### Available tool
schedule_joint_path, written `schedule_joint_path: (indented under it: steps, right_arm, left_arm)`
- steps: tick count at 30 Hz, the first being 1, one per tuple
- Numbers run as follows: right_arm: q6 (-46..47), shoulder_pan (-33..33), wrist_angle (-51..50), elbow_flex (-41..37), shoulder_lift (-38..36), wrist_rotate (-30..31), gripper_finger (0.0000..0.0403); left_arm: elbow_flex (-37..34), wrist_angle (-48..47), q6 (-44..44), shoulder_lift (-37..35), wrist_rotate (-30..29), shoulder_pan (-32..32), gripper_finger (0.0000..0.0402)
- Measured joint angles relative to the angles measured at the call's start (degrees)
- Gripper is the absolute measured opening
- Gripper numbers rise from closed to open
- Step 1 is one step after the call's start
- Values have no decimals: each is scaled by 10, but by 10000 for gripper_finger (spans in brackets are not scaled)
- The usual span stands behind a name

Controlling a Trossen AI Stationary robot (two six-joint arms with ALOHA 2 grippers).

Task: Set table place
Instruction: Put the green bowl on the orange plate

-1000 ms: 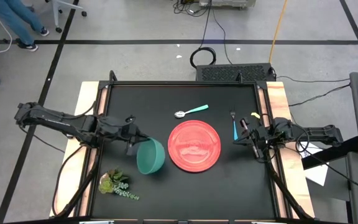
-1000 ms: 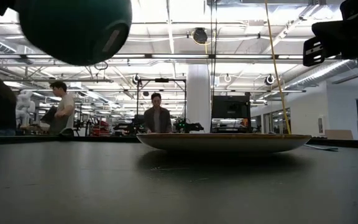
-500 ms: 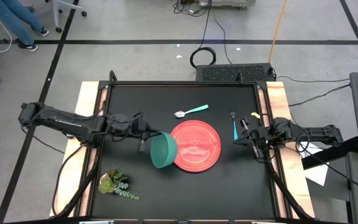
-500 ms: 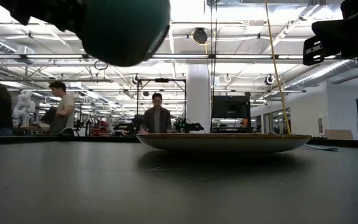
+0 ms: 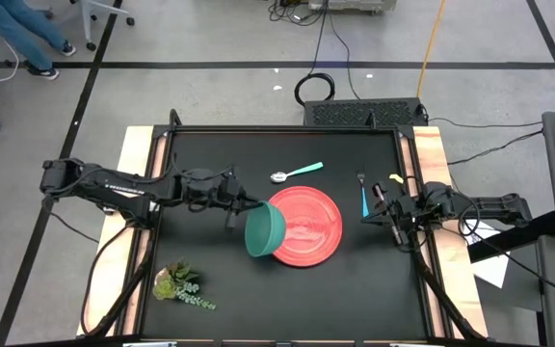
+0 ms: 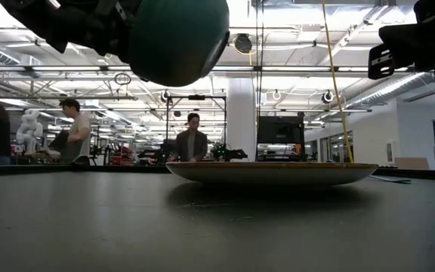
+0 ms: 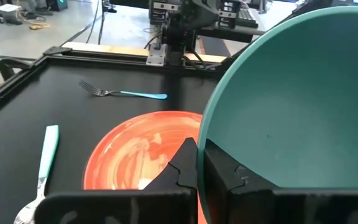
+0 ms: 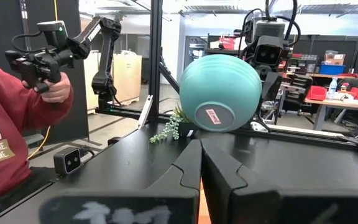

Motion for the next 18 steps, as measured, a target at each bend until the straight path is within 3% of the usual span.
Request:
schedule_joint_path:
  steps: [10,18]
  right_arm:
    - [0,0,0,0,0,0,0]
    - [0,0,0,0,0,0,0]
  left_arm:
    - [17,-3,-30,0,1,18,6]
    - [135,-173,-24,27,18,53,5]
